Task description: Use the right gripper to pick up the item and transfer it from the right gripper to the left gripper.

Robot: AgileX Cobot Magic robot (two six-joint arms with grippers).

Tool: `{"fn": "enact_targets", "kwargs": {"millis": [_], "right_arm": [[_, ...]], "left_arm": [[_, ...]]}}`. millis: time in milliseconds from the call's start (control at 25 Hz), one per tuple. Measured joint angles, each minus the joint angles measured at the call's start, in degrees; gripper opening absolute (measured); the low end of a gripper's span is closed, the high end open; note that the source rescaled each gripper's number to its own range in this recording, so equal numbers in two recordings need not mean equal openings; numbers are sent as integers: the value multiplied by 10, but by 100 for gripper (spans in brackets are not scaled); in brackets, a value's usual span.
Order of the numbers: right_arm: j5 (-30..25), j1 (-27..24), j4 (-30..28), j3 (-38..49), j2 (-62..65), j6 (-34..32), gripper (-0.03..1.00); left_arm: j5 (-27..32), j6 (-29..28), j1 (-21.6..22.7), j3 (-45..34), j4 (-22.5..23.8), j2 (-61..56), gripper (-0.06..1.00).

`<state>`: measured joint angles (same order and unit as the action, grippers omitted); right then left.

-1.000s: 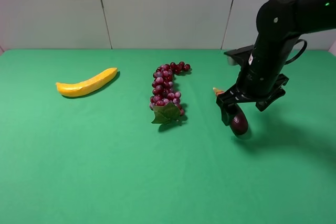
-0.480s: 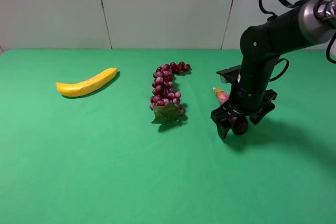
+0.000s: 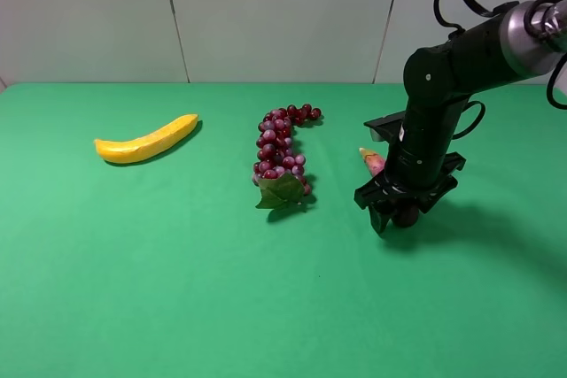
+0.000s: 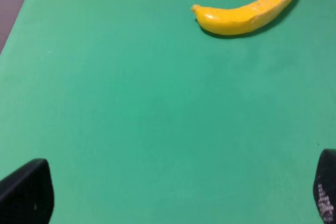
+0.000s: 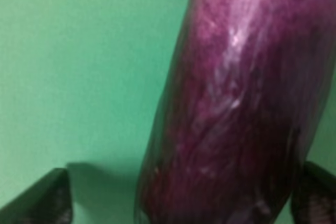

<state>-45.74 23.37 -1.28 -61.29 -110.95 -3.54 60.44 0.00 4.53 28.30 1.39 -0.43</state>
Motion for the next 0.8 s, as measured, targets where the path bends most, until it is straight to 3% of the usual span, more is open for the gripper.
{"fn": "enact_targets", "kwargs": {"millis": [200, 240, 800], "right_arm": [[1, 0, 0, 0, 0, 0, 3], [1, 0, 0, 0, 0, 0, 0], [-5, 0, 0, -12, 7, 0, 0]], "left_arm": [[0, 0, 0, 0, 0, 0, 99], [0, 0, 0, 0, 0, 0, 99], [0, 0, 0, 0, 0, 0, 99]]}}
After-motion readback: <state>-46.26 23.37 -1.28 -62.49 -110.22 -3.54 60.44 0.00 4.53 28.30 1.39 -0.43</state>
